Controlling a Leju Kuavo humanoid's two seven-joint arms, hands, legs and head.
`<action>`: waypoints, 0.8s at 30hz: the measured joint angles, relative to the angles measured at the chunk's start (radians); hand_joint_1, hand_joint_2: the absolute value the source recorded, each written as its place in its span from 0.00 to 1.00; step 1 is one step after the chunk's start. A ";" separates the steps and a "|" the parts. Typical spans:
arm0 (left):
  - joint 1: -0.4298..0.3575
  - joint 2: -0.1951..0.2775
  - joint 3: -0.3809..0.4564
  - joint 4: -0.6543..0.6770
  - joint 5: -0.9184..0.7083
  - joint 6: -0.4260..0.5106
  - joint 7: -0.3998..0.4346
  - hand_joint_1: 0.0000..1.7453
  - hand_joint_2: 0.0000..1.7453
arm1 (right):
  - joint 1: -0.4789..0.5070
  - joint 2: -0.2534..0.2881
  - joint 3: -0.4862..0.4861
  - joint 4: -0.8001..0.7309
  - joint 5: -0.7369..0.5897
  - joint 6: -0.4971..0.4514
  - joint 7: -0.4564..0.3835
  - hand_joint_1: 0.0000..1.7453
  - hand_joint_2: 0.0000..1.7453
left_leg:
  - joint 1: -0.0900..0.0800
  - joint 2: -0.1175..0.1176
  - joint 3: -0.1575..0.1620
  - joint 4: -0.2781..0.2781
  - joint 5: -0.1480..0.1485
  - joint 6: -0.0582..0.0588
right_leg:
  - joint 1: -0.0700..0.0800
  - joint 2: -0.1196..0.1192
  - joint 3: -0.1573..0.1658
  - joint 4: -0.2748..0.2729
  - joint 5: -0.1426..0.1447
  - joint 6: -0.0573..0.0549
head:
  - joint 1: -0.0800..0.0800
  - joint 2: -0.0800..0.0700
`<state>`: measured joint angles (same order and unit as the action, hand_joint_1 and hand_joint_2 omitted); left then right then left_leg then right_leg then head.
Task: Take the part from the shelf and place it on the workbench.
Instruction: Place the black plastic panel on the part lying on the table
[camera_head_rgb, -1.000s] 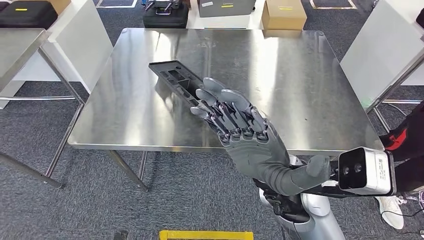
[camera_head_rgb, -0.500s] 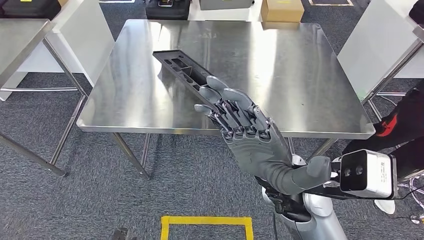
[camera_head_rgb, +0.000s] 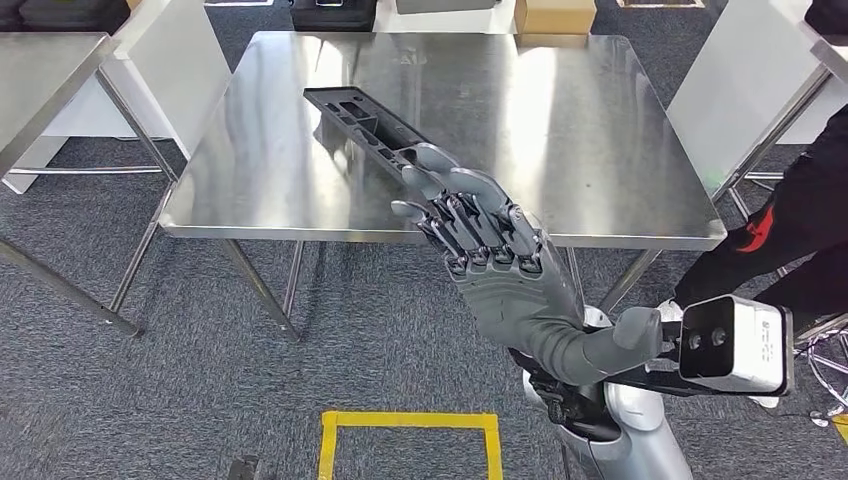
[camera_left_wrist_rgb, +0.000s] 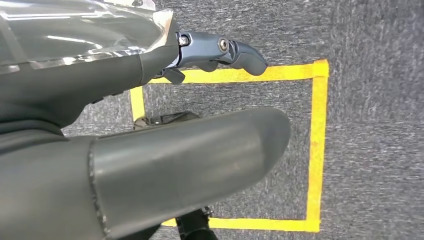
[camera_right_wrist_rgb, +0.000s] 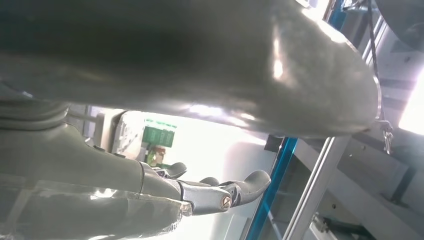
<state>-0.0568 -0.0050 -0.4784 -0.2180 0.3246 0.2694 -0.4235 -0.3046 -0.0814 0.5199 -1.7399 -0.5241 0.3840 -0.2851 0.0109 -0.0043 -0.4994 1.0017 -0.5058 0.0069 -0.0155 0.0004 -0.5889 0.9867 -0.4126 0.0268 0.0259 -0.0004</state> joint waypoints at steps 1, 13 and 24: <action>0.000 0.001 0.000 0.000 0.000 0.000 0.000 0.00 0.00 | 0.000 0.001 0.000 0.000 0.000 0.000 0.000 0.00 0.00 | -0.004 -0.001 0.006 -0.014 -0.002 0.006 | 0.001 -0.001 -0.002 0.000 0.006 0.009 | 0.001 0.000; -0.002 -0.001 0.000 0.000 -0.016 -0.007 0.008 0.00 0.00 | 0.012 -0.006 -0.003 0.000 0.022 -0.014 -0.003 0.00 0.00 | -0.010 0.015 -0.121 -0.018 0.110 0.044 | 0.003 -0.001 0.047 0.107 -0.109 0.043 | 0.004 0.000; 0.000 0.004 -0.003 0.000 -0.025 -0.017 0.015 0.00 0.00 | 0.029 -0.005 -0.004 -0.003 0.041 -0.033 -0.006 0.00 0.00 | 0.000 0.005 -0.223 0.247 -0.059 -0.018 | -0.002 -0.002 0.056 -0.025 -0.037 -0.032 | 0.000 0.000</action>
<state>-0.0571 -0.0005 -0.4818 -0.2178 0.2996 0.2520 -0.4089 -0.2753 -0.0862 0.5161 -1.7430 -0.4830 0.3509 -0.2908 0.0107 0.0008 -0.7229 1.2485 -0.5645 -0.0107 -0.0171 -0.0020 -0.5326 0.9615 -0.4499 -0.0056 0.0257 -0.0004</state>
